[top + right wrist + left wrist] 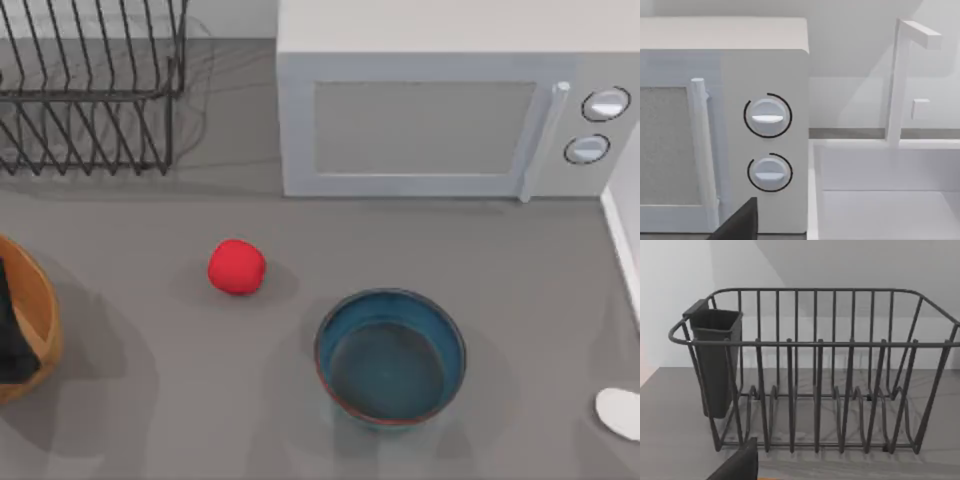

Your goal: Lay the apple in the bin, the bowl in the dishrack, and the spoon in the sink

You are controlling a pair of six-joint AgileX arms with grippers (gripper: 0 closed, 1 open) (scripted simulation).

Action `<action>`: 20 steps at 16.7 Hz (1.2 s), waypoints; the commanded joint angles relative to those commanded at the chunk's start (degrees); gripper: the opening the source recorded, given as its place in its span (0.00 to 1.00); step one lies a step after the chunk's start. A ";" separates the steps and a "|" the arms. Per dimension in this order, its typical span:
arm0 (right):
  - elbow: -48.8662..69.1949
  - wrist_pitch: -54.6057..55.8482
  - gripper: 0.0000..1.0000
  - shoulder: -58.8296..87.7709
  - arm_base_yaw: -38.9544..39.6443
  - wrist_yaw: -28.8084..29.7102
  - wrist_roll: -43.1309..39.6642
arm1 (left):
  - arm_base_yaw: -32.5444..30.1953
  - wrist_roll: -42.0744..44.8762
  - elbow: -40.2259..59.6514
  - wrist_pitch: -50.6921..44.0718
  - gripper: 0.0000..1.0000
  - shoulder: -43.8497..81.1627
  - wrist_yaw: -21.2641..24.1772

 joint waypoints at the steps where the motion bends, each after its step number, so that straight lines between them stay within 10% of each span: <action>1: 0.00 0.00 1.00 0.00 0.00 0.00 0.00 | 0.00 0.00 0.00 0.00 1.00 0.00 0.00; 9: 0.00 0.00 1.00 0.00 0.00 0.00 0.00 | -3.57 -1.00 12.00 -7.95 1.00 15.24 0.13; 20: 0.00 0.00 1.00 0.00 0.00 0.00 0.00 | -16.47 -4.62 56.38 -37.33 1.00 70.93 0.34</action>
